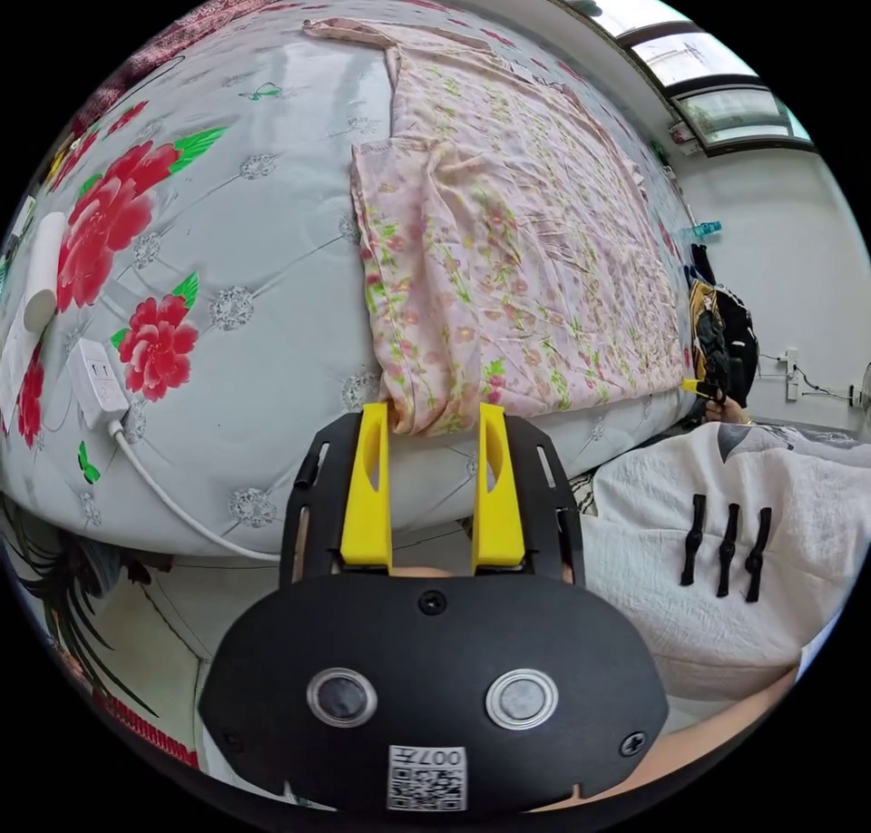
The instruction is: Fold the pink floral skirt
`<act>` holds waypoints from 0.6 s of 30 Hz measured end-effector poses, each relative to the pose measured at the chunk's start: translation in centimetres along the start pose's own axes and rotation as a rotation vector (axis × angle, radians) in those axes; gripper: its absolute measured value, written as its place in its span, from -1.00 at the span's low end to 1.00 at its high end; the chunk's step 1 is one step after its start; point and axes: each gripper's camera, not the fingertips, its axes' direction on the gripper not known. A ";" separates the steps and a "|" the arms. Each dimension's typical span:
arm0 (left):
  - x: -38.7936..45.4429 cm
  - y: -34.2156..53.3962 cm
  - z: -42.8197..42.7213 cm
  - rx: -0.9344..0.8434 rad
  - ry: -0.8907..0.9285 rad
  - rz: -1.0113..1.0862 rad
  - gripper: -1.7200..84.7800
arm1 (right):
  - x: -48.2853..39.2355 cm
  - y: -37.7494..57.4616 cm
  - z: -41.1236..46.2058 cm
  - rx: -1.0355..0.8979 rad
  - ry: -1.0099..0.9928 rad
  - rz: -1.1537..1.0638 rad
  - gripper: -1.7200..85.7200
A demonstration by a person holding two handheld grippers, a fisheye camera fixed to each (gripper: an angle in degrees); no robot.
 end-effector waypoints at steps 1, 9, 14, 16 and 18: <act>-0.1 0.0 -0.1 -0.004 -0.010 0.015 -0.65 | 0.4 0.0 -0.3 0.007 -0.023 0.003 -0.73; -2.5 0.2 -0.8 0.001 -0.085 -0.045 -0.89 | 1.1 -1.0 0.4 -0.022 -0.041 -0.042 -0.89; -3.7 1.0 -2.3 -0.004 -0.053 -0.017 -0.98 | 0.2 -1.1 -0.7 -0.089 0.098 -0.115 -0.96; -4.3 1.7 -3.1 0.008 -0.042 -0.004 -0.98 | 0.5 -0.9 -2.1 -0.076 0.117 -0.111 -0.96; -4.7 2.2 -3.7 0.018 -0.046 -0.001 -0.98 | 0.8 -0.8 -2.7 -0.074 0.137 -0.102 -0.97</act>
